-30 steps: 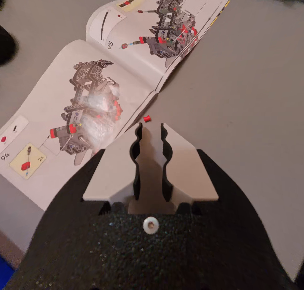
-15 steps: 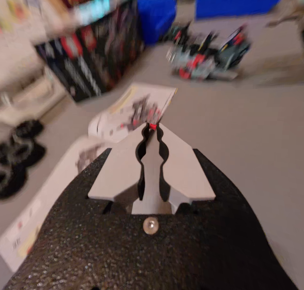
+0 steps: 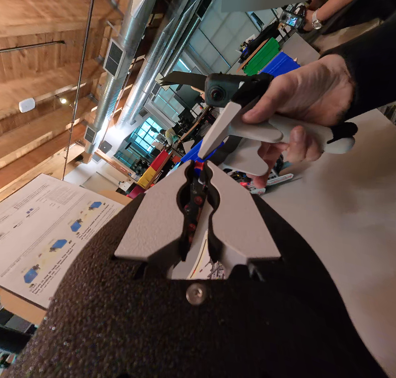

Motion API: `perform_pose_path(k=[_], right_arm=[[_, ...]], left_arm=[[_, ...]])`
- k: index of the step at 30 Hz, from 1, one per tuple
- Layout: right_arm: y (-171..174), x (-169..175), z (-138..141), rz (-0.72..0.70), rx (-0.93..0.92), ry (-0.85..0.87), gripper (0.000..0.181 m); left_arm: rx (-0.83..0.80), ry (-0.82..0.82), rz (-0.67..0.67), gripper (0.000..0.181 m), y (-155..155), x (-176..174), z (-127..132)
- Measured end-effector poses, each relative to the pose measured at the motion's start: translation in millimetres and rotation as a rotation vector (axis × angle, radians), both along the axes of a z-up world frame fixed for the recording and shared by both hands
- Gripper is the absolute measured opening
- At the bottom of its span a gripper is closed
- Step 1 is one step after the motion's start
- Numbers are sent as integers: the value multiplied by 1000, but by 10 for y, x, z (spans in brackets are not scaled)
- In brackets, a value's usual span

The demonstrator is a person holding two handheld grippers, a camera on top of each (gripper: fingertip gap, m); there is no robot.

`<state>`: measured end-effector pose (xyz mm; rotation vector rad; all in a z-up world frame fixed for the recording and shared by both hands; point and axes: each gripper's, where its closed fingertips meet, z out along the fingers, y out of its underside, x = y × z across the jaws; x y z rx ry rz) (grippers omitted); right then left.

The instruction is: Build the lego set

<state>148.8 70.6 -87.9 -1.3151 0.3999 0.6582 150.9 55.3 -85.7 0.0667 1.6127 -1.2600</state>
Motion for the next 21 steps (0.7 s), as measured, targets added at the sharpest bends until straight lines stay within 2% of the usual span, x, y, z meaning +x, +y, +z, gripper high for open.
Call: perform_pose_path(k=[3,7,11,13,15,17,21], right_arm=[[-23,-97,57,54,43,-16,9],[-33,-115,9,50,-3,-113,5],[-38,-151,-114,18,-149,-362,5],[-61,-134,-191,-24,-242,-528,6],[-95,-165,-284,11,-319,-620,6],[-121,-160,-325,38,-346,-612,6],[-166,-262,-220,129,-265,-490,6]], left_arm=[[-3,-14,-32,5,-50,-43,3],[0,33,-61,10,-59,-35,-45],[48,196,-129,24,-52,-78,-148],[101,250,-166,24,-36,-133,-181],[164,261,-188,22,-18,-174,-193],[227,251,-209,19,-26,-214,-194],[366,245,-262,13,-82,-294,-270]])
